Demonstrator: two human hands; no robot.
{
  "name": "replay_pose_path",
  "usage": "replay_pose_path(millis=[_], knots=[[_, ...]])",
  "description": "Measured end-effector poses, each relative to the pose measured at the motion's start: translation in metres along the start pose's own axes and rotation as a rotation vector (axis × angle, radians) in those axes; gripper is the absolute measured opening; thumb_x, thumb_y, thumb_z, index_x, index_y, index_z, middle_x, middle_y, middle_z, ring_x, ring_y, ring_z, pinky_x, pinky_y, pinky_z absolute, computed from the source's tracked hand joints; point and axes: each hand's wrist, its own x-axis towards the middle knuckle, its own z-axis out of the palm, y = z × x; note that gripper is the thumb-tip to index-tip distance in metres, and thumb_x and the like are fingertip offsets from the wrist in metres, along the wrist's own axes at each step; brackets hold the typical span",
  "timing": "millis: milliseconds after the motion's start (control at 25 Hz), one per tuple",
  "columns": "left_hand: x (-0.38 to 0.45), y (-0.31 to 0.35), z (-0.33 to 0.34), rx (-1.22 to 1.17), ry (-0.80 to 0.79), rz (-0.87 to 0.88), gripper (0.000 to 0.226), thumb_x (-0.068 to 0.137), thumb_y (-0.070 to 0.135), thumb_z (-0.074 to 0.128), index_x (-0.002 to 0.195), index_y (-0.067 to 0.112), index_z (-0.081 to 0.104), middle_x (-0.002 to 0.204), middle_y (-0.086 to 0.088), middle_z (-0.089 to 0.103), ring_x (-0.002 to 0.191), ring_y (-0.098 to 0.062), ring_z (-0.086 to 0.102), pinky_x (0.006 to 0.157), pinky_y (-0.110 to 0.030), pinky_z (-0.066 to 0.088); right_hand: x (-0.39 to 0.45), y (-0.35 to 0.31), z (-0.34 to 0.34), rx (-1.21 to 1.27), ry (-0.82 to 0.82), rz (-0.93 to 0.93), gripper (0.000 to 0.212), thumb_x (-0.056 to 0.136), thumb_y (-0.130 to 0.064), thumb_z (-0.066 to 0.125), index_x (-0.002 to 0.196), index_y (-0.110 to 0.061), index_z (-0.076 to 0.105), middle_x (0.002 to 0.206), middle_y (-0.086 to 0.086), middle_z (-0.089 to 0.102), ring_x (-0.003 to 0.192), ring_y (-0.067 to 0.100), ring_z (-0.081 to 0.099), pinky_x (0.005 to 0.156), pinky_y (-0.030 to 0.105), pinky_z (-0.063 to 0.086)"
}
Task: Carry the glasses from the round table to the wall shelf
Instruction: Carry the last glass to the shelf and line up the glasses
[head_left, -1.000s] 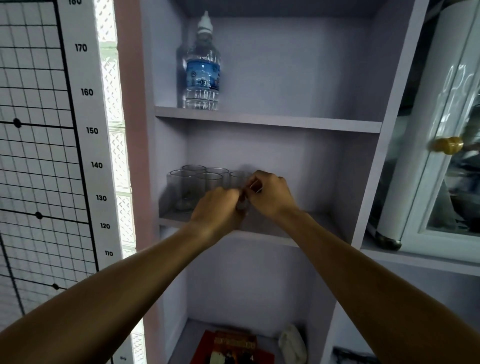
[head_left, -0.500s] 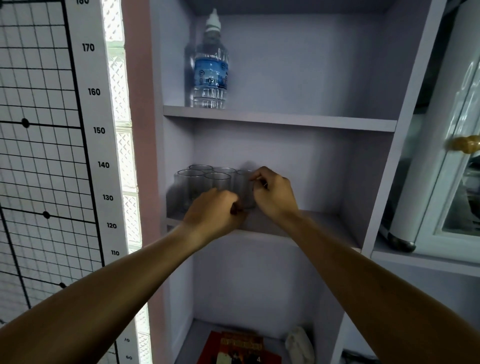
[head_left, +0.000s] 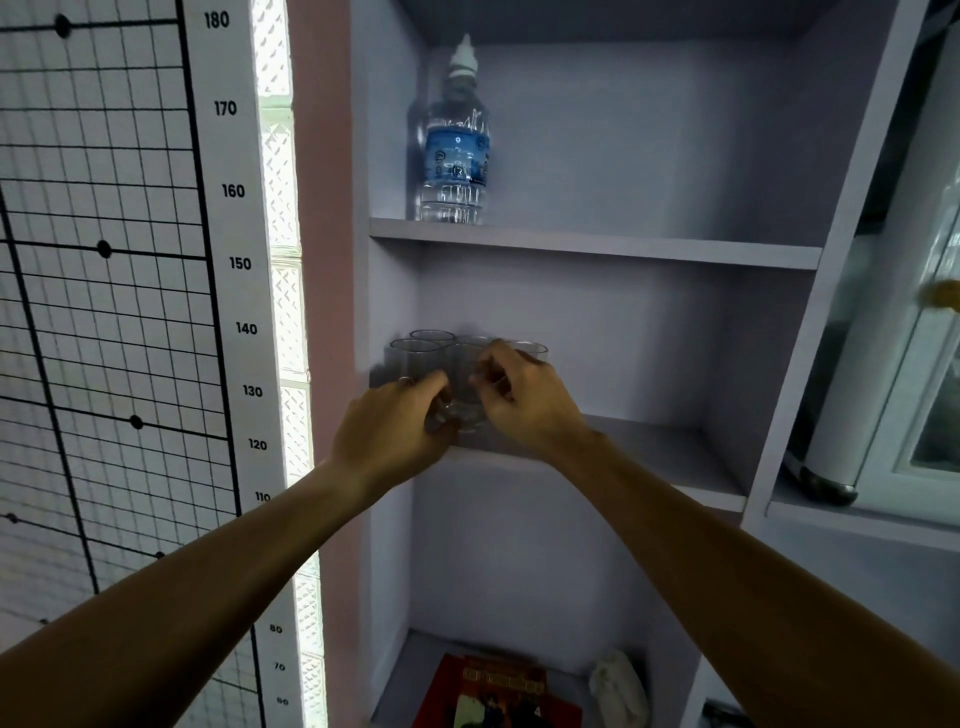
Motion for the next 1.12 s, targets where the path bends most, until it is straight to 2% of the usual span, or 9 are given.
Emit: replay_pose_path(millis=[200, 400, 520, 600, 640, 720, 800, 880, 1120], knots=[[0.002, 0.024, 0.009, -0.072, 0.059, 0.082, 0.043, 0.082, 0.053, 0.066, 0.109, 0.023, 0.049, 0.103, 0.005, 0.071, 0.084, -0.016, 0.07, 0.061, -0.022, 0.046, -0.029, 0.01, -0.02, 0.008, 0.126, -0.04, 0.018, 0.091, -0.027, 0.051, 0.102, -0.013, 0.056, 0.094, 0.006, 0.064, 0.074, 0.024, 0.061, 0.066, 0.042, 0.055], [0.012, 0.063, 0.029, -0.139, 0.033, 0.154, 0.04, 0.085, 0.051, 0.064, 0.11, 0.023, 0.05, 0.102, 0.007, 0.071, 0.081, -0.015, 0.07, 0.058, -0.027, 0.054, -0.053, 0.031, -0.052, -0.038, 0.176, 0.026, 0.019, 0.086, -0.033, 0.047, 0.096, -0.018, 0.053, 0.087, 0.004, 0.061, 0.07, 0.022, 0.059, 0.063, 0.043, 0.054], [0.02, 0.083, 0.041, -0.167, -0.011, 0.167, 0.029, 0.089, 0.041, 0.061, 0.109, 0.024, 0.049, 0.099, 0.006, 0.072, 0.077, -0.015, 0.07, 0.05, -0.019, 0.043, -0.061, 0.041, -0.066, -0.029, 0.183, 0.12, 0.017, 0.092, -0.026, 0.054, 0.109, -0.022, 0.055, 0.093, 0.006, 0.065, 0.073, 0.021, 0.065, 0.065, 0.041, 0.058], [0.024, 0.09, 0.046, -0.174, -0.043, 0.168, 0.025, 0.09, 0.034, 0.061, 0.11, 0.022, 0.051, 0.101, 0.003, 0.073, 0.079, -0.016, 0.07, 0.048, -0.013, 0.03, -0.063, 0.043, -0.072, -0.002, 0.166, 0.219, 0.03, 0.095, -0.018, 0.059, 0.122, -0.026, 0.05, 0.091, 0.005, 0.067, 0.075, 0.018, 0.067, 0.069, 0.034, 0.061], [0.026, 0.093, 0.048, -0.183, -0.063, 0.163, 0.026, 0.09, 0.033, 0.061, 0.112, 0.022, 0.052, 0.103, 0.002, 0.072, 0.082, -0.017, 0.07, 0.049, -0.012, 0.028, -0.064, 0.044, -0.075, 0.01, 0.154, 0.262, 0.036, 0.094, -0.013, 0.061, 0.125, -0.027, 0.047, 0.088, 0.005, 0.068, 0.074, 0.017, 0.068, 0.07, 0.031, 0.061], [0.028, 0.098, 0.052, -0.2, -0.102, 0.142, 0.031, 0.089, 0.036, 0.062, 0.116, 0.021, 0.054, 0.111, 0.0, 0.07, 0.09, -0.02, 0.069, 0.053, -0.018, 0.036, -0.065, 0.046, -0.077, 0.022, 0.136, 0.305, 0.04, 0.091, -0.004, 0.062, 0.122, -0.024, 0.046, 0.087, 0.006, 0.069, 0.075, 0.016, 0.067, 0.069, 0.027, 0.058], [0.029, 0.1, 0.054, -0.196, -0.12, 0.115, 0.038, 0.087, 0.039, 0.062, 0.121, 0.024, 0.055, 0.12, 0.001, 0.066, 0.099, -0.022, 0.068, 0.066, -0.028, 0.05, -0.066, 0.047, -0.077, 0.009, 0.13, 0.319, 0.038, 0.089, 0.002, 0.059, 0.118, -0.02, 0.052, 0.093, 0.006, 0.069, 0.08, 0.018, 0.067, 0.07, 0.027, 0.056], [0.028, 0.101, 0.056, -0.174, -0.123, 0.105, 0.043, 0.084, 0.038, 0.062, 0.124, 0.025, 0.055, 0.125, 0.002, 0.064, 0.104, -0.024, 0.066, 0.075, -0.033, 0.054, -0.064, 0.05, -0.075, -0.003, 0.133, 0.324, 0.038, 0.089, 0.002, 0.056, 0.12, -0.019, 0.057, 0.103, 0.006, 0.07, 0.09, 0.021, 0.068, 0.077, 0.028, 0.058], [0.032, 0.097, 0.056, -0.155, -0.197, 0.054, 0.049, 0.079, 0.041, 0.063, 0.125, 0.026, 0.055, 0.125, -0.001, 0.061, 0.108, -0.03, 0.062, 0.077, -0.036, 0.054, -0.053, 0.054, -0.066, -0.005, 0.098, 0.339, 0.043, 0.099, -0.007, 0.046, 0.138, -0.02, 0.057, 0.128, 0.009, 0.067, 0.119, 0.024, 0.062, 0.101, 0.029, 0.047]])
